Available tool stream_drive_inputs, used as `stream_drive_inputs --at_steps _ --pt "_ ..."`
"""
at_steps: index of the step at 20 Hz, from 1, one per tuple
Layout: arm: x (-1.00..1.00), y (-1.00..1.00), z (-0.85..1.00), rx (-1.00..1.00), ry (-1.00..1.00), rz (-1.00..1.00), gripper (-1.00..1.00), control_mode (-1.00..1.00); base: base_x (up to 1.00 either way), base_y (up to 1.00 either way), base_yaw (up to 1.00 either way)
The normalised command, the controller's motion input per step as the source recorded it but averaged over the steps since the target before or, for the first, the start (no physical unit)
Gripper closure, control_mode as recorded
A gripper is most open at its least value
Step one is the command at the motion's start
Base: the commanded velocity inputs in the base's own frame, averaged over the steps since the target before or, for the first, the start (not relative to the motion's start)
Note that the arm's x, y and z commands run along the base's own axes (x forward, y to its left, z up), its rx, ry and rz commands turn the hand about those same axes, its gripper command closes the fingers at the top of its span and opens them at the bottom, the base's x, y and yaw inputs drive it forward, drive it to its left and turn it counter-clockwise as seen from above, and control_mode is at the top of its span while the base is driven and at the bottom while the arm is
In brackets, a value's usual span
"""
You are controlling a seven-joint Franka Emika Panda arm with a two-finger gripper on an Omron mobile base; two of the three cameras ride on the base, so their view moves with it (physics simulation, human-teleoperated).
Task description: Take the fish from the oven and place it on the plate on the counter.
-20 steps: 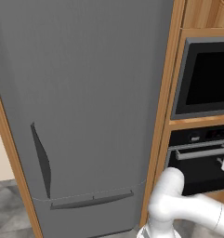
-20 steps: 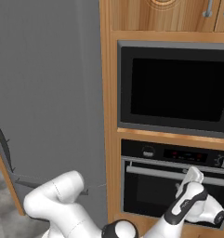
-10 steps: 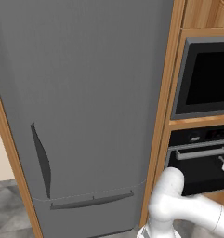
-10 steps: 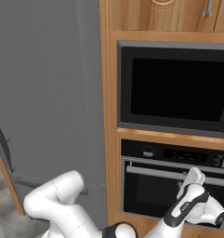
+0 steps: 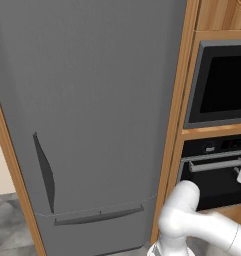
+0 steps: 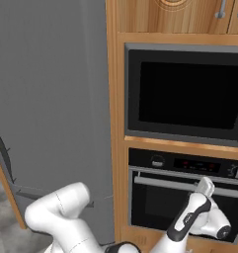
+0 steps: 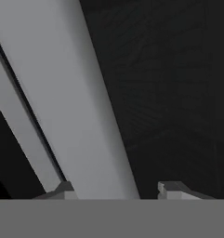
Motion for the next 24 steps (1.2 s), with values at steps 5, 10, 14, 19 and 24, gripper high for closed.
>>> stream_drive_inputs --at_steps 5,10,14,19,24 --pt "0.09 0.31 -0.06 -0.02 0.01 -0.19 1.0 -1.0 0.0 0.0 0.0" --pt "-0.38 0.05 -0.05 0.0 0.09 -0.03 1.0 -1.0 0.0 0.0 0.0" --pt "-0.58 0.0 -0.18 0.0 0.2 0.0 1.0 -1.0 0.0 0.0 0.0" --pt "-0.68 0.0 -0.55 0.0 0.26 0.0 1.0 -1.0 0.0 0.0 0.0" --pt "-0.85 0.0 -0.97 0.0 0.13 0.0 1.0 -1.0 0.0 0.0 0.0"
